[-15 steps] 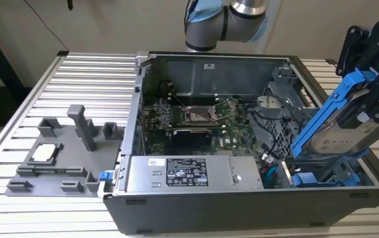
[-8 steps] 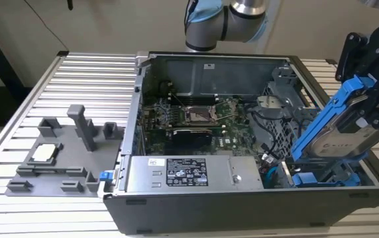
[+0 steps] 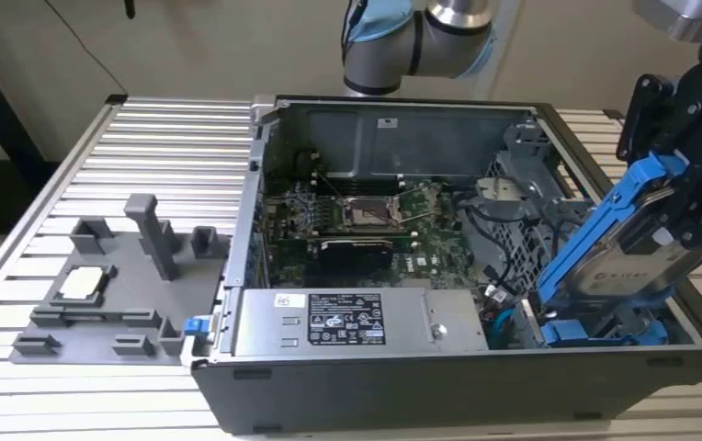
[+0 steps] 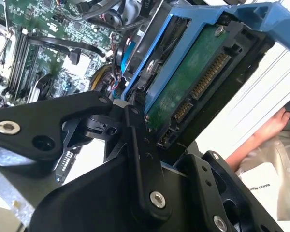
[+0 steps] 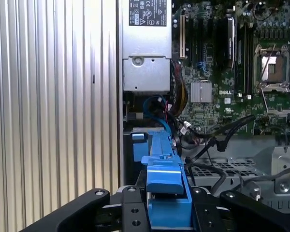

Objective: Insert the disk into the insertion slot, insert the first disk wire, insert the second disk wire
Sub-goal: 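Insert the disk into the insertion slot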

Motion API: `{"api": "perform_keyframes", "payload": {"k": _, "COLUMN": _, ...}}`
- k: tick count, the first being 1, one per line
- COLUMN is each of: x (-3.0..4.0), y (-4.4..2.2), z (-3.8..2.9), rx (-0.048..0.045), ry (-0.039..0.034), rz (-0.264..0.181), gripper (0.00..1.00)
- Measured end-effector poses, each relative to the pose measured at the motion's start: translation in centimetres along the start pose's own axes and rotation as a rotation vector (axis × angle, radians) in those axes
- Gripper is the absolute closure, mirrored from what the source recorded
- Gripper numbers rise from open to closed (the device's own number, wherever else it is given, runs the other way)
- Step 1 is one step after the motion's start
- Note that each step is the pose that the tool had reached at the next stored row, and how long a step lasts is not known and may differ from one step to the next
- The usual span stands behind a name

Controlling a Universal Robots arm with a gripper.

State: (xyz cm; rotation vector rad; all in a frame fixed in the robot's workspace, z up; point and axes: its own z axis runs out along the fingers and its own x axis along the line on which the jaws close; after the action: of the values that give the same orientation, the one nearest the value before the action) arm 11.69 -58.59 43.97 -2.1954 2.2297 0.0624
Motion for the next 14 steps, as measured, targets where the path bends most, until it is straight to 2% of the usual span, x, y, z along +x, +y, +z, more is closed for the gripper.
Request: {"api": "perform_keyframes", "payload": {"k": 14, "x": 0.08, "y": -0.53, "z": 2.26, "rx": -0.0001, "ry": -0.0083, "rz": 0.000, "gripper": 0.67}}
